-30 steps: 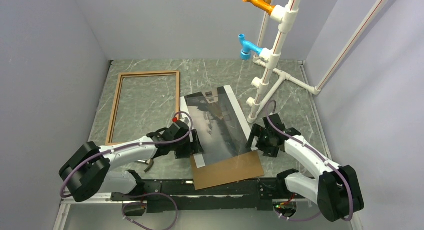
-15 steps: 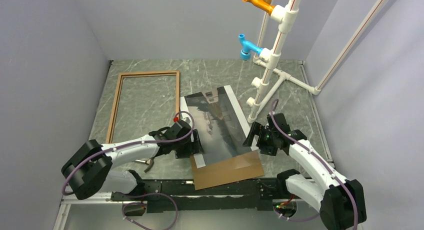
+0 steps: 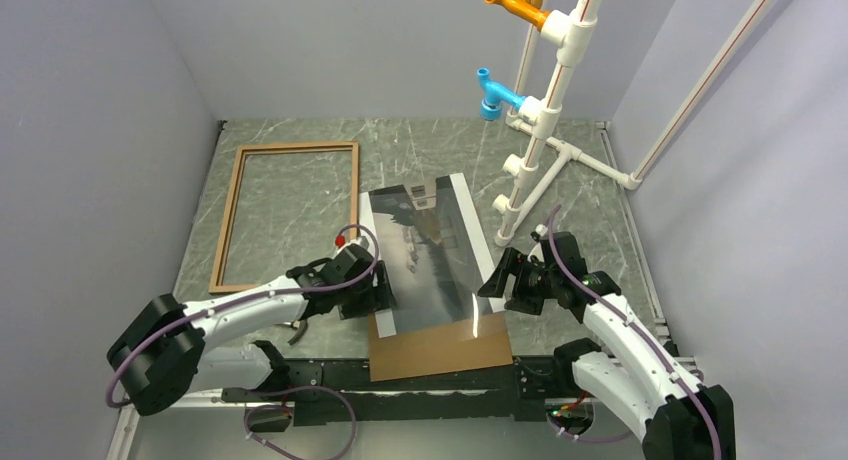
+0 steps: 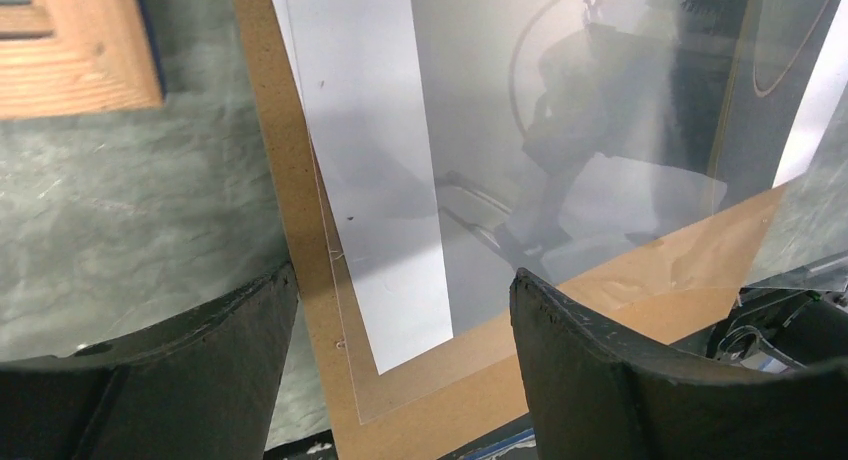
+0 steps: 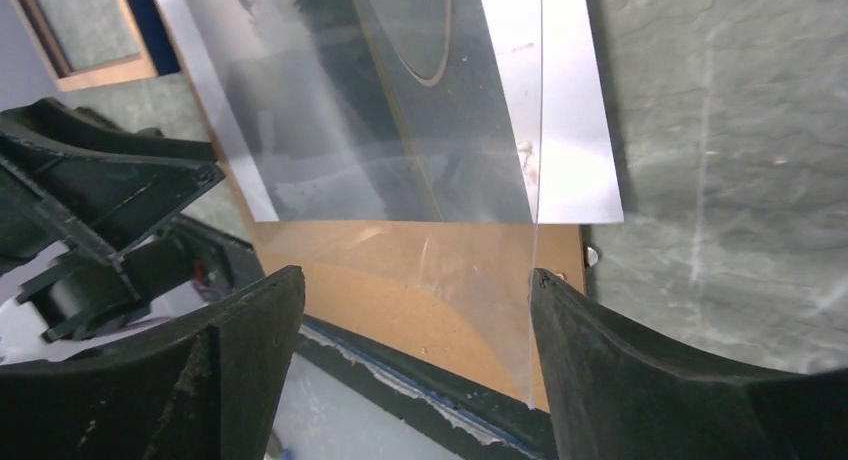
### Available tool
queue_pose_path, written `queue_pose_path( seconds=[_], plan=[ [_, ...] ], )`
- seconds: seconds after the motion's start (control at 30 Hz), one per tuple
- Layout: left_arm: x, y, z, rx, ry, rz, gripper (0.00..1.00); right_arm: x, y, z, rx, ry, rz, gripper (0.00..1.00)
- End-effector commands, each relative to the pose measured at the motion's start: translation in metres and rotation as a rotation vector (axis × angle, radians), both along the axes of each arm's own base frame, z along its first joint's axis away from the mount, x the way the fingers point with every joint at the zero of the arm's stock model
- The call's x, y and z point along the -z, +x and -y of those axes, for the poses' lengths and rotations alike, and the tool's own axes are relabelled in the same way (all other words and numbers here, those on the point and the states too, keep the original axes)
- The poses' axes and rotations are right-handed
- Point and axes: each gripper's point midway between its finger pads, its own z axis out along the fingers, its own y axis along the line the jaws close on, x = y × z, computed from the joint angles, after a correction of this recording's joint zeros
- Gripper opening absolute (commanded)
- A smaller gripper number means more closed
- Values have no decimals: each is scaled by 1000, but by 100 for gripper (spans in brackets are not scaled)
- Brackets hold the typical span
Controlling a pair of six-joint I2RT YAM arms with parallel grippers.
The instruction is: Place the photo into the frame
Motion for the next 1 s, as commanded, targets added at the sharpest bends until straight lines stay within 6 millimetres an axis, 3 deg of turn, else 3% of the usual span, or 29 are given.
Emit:
queue_pose_path(
  seconds=[0.0, 0.3, 0.53, 0.97],
  plan=[
    [-23, -2, 11, -7, -108, 36, 79, -25, -6, -32, -60, 229, 14, 80],
    [-28, -8, 2, -30, -142, 56, 79, -21, -2, -36, -57, 263, 37, 68],
    [-33, -8, 2, -29, -150, 67, 79, -33, 5, -45, -83, 332, 115, 59],
    [-45, -4, 3, -29, -161, 97, 81, -54, 15, -34, -97, 217, 172, 9]
  ],
)
